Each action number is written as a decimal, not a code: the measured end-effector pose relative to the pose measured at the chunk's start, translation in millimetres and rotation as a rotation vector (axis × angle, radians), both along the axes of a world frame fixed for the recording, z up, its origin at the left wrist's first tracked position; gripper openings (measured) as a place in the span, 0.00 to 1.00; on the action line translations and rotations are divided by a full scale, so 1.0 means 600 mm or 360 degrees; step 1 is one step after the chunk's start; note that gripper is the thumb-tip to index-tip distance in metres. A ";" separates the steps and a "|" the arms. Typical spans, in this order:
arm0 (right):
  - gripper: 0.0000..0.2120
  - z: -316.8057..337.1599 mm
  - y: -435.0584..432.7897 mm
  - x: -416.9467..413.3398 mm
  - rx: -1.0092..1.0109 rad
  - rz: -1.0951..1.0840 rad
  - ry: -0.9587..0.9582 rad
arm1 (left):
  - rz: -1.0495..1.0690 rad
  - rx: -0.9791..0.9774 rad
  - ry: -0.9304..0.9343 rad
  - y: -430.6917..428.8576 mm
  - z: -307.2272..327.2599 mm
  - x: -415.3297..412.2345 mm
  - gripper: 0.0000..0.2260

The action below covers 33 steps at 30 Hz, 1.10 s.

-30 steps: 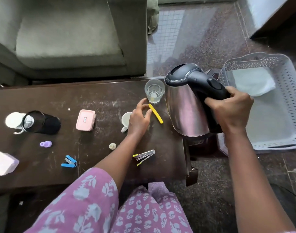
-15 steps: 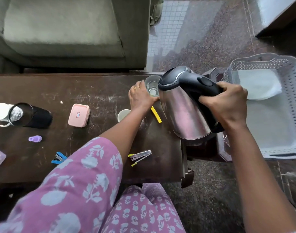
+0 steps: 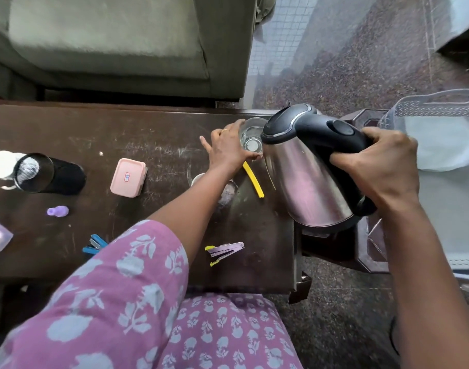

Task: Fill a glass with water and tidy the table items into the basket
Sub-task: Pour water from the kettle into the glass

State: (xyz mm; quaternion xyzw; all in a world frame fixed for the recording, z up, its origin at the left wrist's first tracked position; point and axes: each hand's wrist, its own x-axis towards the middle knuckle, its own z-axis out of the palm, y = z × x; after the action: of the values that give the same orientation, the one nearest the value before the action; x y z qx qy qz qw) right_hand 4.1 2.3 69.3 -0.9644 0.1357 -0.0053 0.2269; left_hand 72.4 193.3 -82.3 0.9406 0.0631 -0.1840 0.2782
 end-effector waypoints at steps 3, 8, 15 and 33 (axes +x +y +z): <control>0.13 0.003 0.000 0.000 -0.0020 0.0017 0.0041 | 0.0025 -0.0022 0.0050 0.001 0.003 0.006 0.39; 0.14 -0.001 0.004 -0.002 -0.0107 0.0026 0.0115 | 0.0058 0.0017 0.0094 0.001 0.009 0.007 0.39; 0.16 -0.001 0.009 -0.004 -0.0164 0.0011 0.0172 | 0.0098 0.0100 0.0229 -0.010 0.032 0.014 0.36; 0.18 0.011 0.031 0.004 -0.0174 0.0007 0.0216 | 0.0161 -0.0359 0.0122 -0.001 0.016 0.015 0.33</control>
State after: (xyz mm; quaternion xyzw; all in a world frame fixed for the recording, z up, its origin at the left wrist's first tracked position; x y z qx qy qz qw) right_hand 6.7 20.6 76.0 -0.9738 0.1481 0.0532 0.1641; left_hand 81.5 192.6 -72.4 0.8913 0.1000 -0.2113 0.3885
